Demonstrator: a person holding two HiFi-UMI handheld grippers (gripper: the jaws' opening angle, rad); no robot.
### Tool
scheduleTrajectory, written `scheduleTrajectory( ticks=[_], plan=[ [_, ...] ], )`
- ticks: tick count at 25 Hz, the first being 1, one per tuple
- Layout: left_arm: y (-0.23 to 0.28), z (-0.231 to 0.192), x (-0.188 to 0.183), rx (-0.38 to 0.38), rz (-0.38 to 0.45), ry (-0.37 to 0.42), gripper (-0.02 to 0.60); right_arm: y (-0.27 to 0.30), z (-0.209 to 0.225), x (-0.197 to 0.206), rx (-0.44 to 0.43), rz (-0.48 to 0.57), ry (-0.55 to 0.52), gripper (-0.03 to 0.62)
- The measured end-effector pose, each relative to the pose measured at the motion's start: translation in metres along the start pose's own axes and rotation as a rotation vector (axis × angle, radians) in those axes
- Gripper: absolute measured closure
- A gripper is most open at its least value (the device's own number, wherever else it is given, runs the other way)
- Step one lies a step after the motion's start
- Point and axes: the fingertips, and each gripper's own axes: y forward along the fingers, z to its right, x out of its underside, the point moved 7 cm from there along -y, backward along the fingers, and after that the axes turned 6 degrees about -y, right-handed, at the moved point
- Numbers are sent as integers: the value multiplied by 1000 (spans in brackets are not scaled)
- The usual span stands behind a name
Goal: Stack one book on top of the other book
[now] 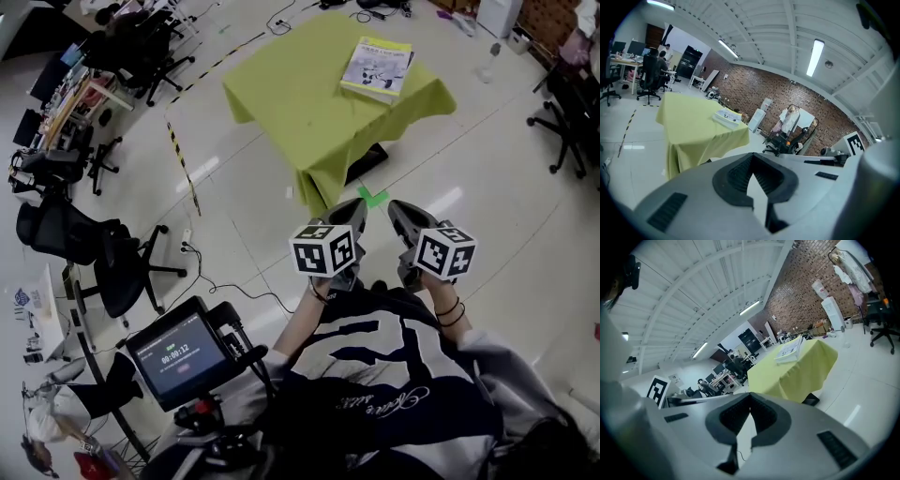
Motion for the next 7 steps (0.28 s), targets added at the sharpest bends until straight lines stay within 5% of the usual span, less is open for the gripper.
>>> scheduleTrajectory(
  ticks=[7],
  plan=[
    [-2,2,9,-24,9,-17,578,-5,3,1,-20,-1,-9,597]
  ],
)
